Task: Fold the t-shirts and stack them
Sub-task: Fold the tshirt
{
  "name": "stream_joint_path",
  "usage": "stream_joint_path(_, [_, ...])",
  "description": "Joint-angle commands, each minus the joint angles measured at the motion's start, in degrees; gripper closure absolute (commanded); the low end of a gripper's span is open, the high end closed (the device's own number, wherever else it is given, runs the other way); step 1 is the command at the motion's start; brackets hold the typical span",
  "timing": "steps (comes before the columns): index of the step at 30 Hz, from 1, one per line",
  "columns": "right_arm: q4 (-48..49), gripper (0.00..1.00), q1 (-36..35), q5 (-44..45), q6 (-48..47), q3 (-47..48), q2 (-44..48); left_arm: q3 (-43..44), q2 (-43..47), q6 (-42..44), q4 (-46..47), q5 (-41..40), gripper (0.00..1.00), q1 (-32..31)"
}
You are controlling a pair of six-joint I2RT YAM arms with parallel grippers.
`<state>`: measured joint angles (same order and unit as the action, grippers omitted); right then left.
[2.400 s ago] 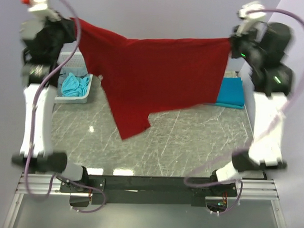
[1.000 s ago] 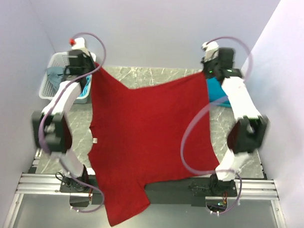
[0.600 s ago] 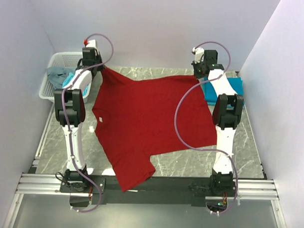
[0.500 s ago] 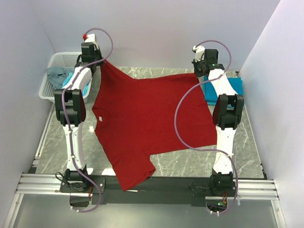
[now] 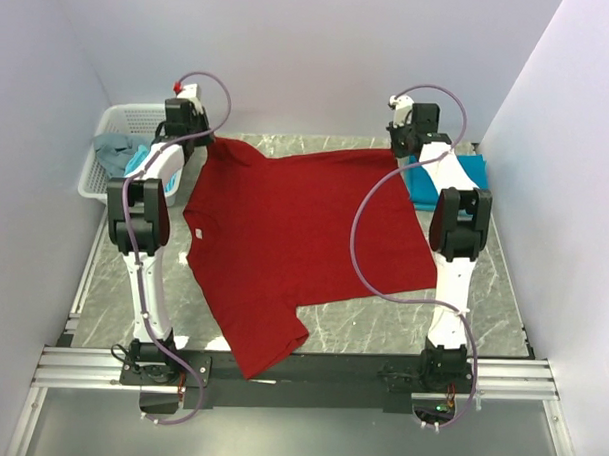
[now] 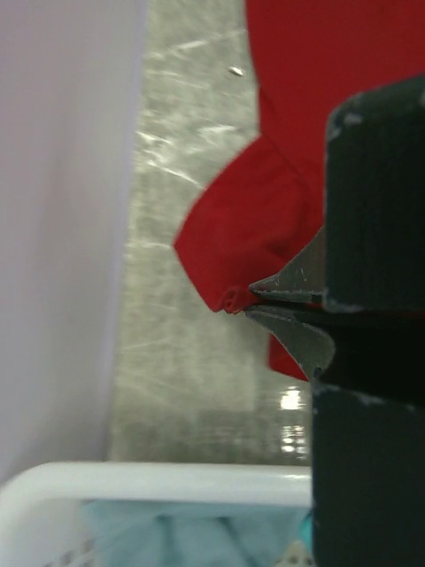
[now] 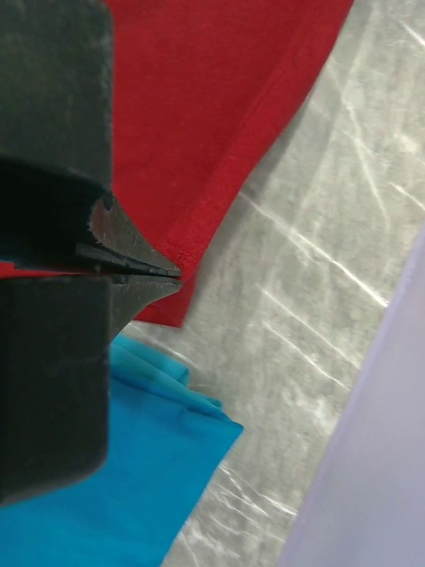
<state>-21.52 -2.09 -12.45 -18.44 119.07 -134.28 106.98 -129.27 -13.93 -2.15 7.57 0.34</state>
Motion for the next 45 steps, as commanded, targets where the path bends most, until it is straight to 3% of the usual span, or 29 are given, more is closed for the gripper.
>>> stream_joint_path(1, [3.32, 1.00, 1.47, -2.05, 0.68, -2.51, 5.87, -3.00, 7.80, 1.98, 4.70, 3.14, 1.00, 0.28])
stream_joint_path(12, [4.12, 1.00, 3.76, -2.41, 0.68, -7.71, 8.42, -15.83, 19.57, 3.91, 5.85, 4.20, 1.00, 0.54])
stream_joint_path(23, [4.11, 1.00, 4.90, -1.26, 2.79, -8.94, 8.42, -32.52, 34.34, 0.05, 7.95, 5.17, 1.00, 0.54])
stream_joint_path(31, [3.67, 1.00, 4.90, -2.14, 3.14, -9.55, 9.21, -38.51, 42.69, -0.48, 6.55, 6.40, 1.00, 0.54])
stream_joint_path(45, [3.85, 1.00, 5.25, -3.37, 0.60, -14.56, 12.02, -44.75, 48.67, -1.18, 2.86, 7.54, 1.00, 0.10])
